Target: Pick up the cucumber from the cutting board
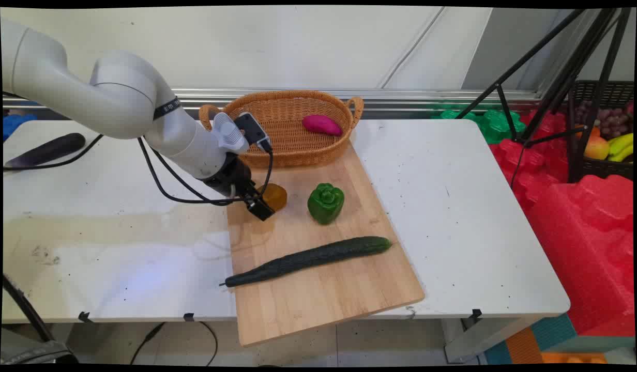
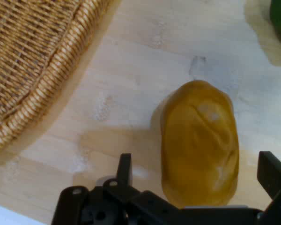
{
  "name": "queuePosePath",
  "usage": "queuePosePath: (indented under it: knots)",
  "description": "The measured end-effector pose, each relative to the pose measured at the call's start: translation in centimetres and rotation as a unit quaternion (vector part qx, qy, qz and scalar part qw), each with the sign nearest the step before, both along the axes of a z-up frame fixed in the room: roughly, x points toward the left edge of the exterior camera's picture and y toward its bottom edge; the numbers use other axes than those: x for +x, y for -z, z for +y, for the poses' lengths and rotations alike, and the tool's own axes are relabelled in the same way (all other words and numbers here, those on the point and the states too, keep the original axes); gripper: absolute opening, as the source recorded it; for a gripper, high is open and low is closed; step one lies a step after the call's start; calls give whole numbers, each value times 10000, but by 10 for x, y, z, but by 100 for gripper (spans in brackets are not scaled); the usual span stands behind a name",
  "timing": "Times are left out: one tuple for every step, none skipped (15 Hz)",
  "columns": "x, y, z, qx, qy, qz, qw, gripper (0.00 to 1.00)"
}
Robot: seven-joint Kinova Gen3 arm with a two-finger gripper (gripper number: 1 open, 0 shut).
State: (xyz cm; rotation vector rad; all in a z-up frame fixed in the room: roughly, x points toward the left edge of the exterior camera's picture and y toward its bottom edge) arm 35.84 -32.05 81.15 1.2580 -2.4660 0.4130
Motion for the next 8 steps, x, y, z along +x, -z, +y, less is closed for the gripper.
queuePosePath:
  knots:
    - [0,-1,0,-17,21,-6,10000,100]
    - [0,-2,1,-38,41,-12,10000,100]
    - [1,-5,3,-86,84,-17,9999,100]
    - [2,-8,4,-125,120,-17,9998,100]
    - [3,-12,6,-183,165,-10,9997,100]
    - [4,-14,7,-228,200,2,9995,100]
    - [4,-20,10,-316,265,39,9991,100]
    - [4,-25,12,-389,316,75,9987,100]
